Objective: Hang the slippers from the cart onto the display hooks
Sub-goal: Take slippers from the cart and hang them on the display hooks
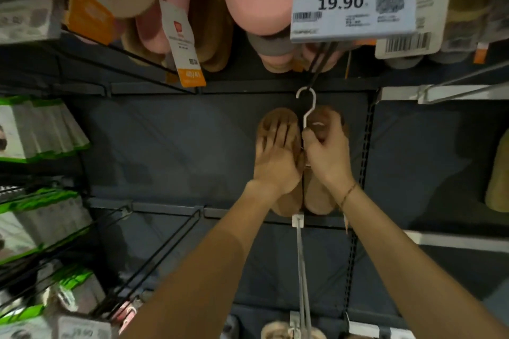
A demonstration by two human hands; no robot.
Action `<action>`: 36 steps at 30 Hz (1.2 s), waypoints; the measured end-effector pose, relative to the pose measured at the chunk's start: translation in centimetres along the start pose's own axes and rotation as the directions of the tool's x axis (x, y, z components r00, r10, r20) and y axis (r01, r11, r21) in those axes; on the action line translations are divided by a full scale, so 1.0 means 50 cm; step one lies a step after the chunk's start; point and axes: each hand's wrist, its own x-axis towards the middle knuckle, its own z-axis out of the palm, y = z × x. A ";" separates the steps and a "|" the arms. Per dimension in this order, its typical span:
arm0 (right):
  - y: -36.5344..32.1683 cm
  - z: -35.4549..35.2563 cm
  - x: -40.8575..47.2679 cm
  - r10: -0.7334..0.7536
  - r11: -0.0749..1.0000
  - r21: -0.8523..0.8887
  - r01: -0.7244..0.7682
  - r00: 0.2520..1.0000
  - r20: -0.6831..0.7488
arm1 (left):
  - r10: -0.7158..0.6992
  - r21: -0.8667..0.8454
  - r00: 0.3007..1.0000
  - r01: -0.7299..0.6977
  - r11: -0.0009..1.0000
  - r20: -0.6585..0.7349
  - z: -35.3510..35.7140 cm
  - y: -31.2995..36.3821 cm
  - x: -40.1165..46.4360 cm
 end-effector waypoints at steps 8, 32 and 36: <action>0.007 0.091 -0.110 0.192 0.980 -0.085 -0.178 0.964 0.185 | -0.203 0.006 0.934 0.211 0.977 0.295 -0.015 -0.075 -0.171; -0.398 0.464 -1.282 -0.131 0.937 0.190 0.293 -0.209 0.969 | -0.978 0.460 0.143 0.865 0.198 0.152 -0.561 -0.199 -1.444; -0.358 0.510 -1.409 -0.093 0.951 0.181 0.250 -0.326 0.941 | -0.992 0.432 -0.020 0.901 0.037 0.126 -0.525 -0.224 -1.585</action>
